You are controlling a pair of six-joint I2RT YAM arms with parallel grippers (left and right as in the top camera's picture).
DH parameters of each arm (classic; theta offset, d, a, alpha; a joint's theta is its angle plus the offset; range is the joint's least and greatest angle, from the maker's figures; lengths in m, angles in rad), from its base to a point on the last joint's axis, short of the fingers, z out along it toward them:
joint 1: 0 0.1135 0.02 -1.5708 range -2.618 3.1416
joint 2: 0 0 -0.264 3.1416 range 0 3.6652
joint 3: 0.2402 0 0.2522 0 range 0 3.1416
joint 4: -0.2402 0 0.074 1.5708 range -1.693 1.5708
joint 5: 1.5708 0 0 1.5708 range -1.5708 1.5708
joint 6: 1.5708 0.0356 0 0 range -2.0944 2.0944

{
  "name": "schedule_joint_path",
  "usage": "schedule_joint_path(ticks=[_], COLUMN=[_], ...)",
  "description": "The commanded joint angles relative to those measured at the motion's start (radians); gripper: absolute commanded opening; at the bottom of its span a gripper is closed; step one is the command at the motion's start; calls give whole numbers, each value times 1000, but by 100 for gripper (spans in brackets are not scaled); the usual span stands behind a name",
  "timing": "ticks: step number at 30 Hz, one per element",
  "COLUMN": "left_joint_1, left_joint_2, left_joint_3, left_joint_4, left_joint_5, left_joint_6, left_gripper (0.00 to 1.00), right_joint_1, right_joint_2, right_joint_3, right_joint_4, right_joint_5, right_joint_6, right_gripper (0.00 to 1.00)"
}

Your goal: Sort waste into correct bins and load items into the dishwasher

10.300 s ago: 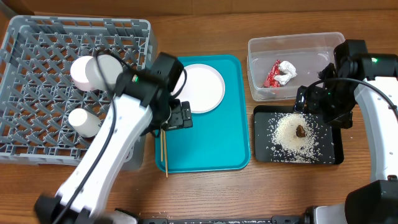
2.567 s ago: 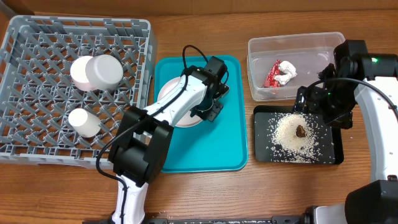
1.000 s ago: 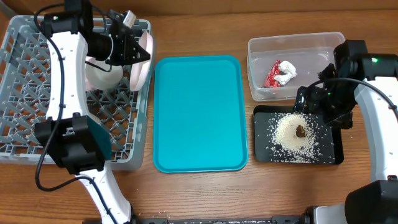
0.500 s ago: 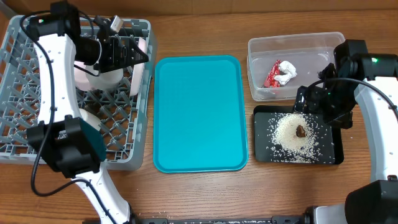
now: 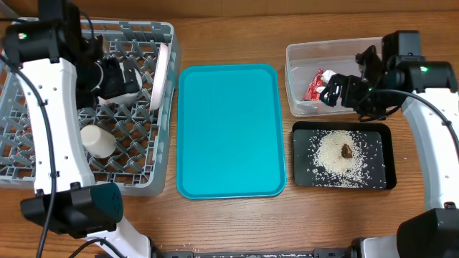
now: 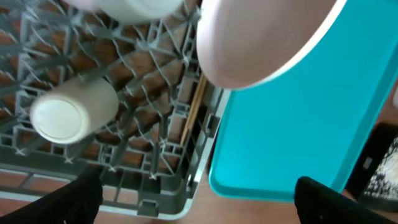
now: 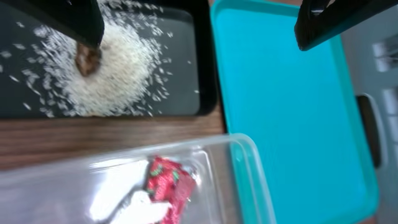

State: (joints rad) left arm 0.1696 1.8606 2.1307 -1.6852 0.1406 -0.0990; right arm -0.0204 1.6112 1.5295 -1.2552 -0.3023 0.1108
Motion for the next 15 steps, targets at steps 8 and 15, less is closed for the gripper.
schedule_joint_path(ticks=[8,15], left_joint_1=[-14,-14], left_joint_2=[-270,-691], left_joint_3=[-474,-811], left_joint_4=[77,338], left_joint_5=[-18,2], left_joint_6=[33,45], left_gripper=[100,100], right_joint_1=[4,23], right_joint_2=[-69,-348], right_joint_3=[-30,-268], right_joint_4=[-16,191], right_joint_5=[148,186], right_joint_6=[18,24], right_gripper=[100,100])
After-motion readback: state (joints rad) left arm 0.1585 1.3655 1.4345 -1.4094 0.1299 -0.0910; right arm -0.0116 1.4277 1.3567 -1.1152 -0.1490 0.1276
